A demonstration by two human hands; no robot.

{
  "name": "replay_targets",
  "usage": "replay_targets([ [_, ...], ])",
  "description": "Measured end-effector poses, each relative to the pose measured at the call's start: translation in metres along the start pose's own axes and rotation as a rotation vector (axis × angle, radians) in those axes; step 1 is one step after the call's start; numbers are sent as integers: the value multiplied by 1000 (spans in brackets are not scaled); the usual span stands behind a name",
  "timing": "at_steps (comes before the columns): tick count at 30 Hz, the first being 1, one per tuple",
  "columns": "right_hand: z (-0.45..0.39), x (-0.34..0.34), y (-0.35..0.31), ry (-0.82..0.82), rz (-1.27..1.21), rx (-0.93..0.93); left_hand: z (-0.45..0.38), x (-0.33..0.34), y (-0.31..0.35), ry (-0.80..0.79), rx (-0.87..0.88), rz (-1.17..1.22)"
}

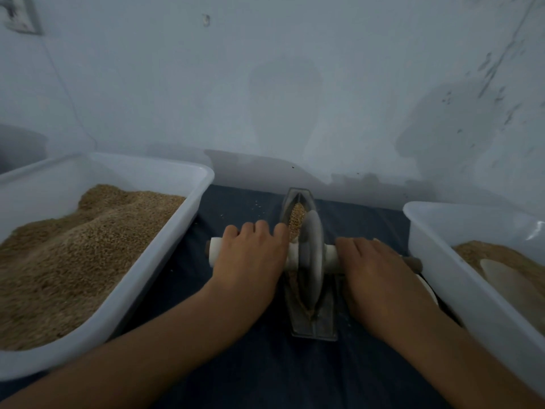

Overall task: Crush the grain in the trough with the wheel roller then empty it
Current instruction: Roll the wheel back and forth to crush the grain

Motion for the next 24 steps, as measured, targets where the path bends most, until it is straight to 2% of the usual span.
replay_targets([
  [9, -46, 39, 16, 2, 6, 4, -33, 22, -9, 41, 16, -3],
  [17, -115, 64, 43, -92, 33, 25, -92, 42, -21, 82, -16, 25],
  [24, -120, 66, 47, -64, 23, 50, -98, 41, -20, 121, -20, 43],
])
Point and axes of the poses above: each hand's wrist, its own z-axis away from the middle knuckle, its own x-axis out of the palm, y = z × x, the point moved 6 cm from there along -z, towards the middle knuckle, and after that the axes turned 4 degrees about z, right-handed, at the moved point
